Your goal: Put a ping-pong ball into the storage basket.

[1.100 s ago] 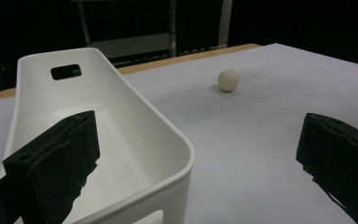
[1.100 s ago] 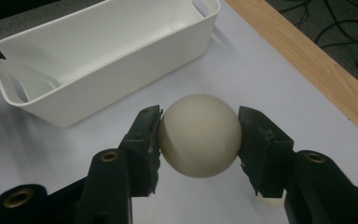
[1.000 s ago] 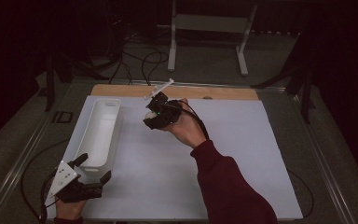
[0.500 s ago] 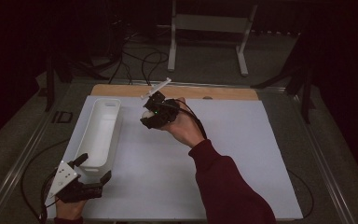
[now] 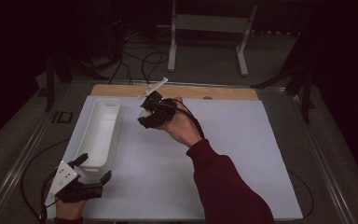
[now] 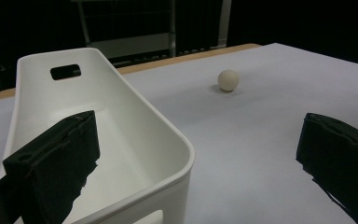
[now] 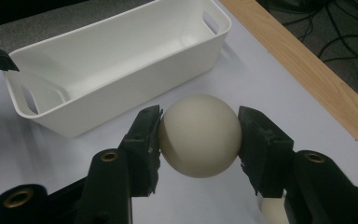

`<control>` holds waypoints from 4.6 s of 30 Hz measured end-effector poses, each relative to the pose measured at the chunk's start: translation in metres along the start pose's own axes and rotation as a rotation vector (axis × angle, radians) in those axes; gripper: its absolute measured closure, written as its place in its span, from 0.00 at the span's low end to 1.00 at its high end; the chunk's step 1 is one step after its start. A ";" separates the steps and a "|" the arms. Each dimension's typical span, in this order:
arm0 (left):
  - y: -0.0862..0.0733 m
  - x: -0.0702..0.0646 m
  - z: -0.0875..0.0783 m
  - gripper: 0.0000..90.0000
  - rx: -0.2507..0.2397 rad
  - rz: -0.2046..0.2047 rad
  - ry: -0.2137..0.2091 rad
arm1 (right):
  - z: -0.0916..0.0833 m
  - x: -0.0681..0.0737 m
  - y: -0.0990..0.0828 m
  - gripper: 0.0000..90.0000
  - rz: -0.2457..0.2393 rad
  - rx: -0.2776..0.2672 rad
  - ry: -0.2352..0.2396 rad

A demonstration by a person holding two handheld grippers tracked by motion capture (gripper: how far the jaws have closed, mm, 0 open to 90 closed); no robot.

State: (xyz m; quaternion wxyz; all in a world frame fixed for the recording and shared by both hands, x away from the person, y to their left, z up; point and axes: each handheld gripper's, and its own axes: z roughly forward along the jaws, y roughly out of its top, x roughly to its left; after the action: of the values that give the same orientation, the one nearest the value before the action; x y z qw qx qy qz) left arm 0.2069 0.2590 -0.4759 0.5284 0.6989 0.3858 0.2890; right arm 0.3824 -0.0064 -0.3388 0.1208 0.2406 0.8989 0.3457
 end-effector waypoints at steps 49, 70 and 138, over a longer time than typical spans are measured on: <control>0.000 0.000 0.000 0.00 0.000 -0.002 0.000 | 0.010 0.013 0.015 0.56 -0.035 -0.044 0.023; 0.000 0.000 0.000 0.00 0.000 -0.002 0.000 | 0.022 0.023 0.019 0.56 -0.056 -0.059 0.036; 0.001 0.001 -0.002 0.00 -0.012 -0.007 0.001 | 0.050 0.037 0.041 0.56 -0.029 -0.071 0.101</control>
State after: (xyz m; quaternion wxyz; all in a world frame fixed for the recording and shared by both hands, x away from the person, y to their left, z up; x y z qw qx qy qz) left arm 0.2059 0.2605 -0.4748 0.5334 0.6942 0.3866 0.2901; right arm 0.3841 0.0675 -0.3497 0.0885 0.2055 0.8944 0.3872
